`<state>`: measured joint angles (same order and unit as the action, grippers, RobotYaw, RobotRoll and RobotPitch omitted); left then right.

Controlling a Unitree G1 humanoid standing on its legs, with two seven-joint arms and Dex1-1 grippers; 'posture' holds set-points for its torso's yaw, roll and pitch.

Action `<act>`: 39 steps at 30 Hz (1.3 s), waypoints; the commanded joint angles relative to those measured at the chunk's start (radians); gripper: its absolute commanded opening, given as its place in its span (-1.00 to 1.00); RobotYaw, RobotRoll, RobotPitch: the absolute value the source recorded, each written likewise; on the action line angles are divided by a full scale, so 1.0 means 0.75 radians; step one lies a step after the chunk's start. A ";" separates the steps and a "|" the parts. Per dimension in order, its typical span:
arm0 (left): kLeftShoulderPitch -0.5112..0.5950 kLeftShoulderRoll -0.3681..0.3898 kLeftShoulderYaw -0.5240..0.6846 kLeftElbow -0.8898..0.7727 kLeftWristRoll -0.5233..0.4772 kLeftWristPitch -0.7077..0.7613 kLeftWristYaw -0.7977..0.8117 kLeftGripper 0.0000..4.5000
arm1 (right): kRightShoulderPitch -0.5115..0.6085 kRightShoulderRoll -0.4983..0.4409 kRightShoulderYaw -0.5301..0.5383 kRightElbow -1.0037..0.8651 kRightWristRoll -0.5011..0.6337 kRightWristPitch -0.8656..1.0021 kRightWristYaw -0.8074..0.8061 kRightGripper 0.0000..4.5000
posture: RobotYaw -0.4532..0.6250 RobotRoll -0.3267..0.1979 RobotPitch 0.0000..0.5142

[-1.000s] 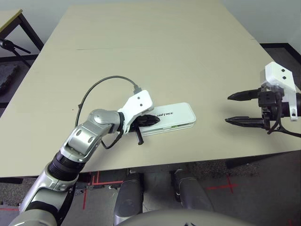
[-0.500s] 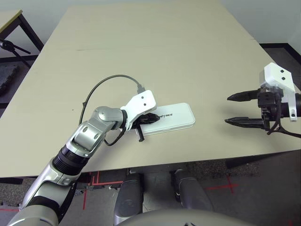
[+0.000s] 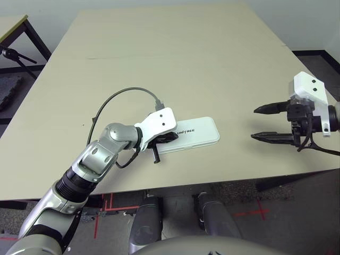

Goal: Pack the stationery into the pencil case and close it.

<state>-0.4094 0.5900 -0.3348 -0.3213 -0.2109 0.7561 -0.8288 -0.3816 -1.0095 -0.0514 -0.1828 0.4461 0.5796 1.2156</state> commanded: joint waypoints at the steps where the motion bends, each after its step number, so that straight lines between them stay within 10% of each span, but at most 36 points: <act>1: 0.011 -0.031 0.130 -0.018 -0.074 0.076 0.050 -0.98 | -0.060 0.072 0.021 0.060 -0.038 -0.054 -0.070 1.00 | -0.33 0.25 -0.47; 3: 0.006 -0.057 0.222 -0.037 -0.121 0.124 0.092 -0.98 | -0.095 0.139 0.017 0.095 -0.048 -0.068 -0.124 1.00 | -0.32 0.25 -0.48; 16: -0.047 -0.201 0.967 0.192 -0.214 0.064 0.588 0.98 | -0.284 0.564 -0.226 0.664 -0.210 -0.419 -0.833 1.00 | -0.22 0.25 -0.50; 39: -0.080 -0.178 1.131 0.886 -0.095 -0.745 0.932 0.98 | -0.379 0.581 -0.384 1.319 -0.315 -0.785 -1.294 1.00 | -0.20 0.25 -0.40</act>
<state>-0.4661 0.4485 0.5117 0.3290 -0.2851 0.2126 -0.1385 -0.6619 -0.5732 -0.3356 0.7868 0.2098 0.0008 0.2389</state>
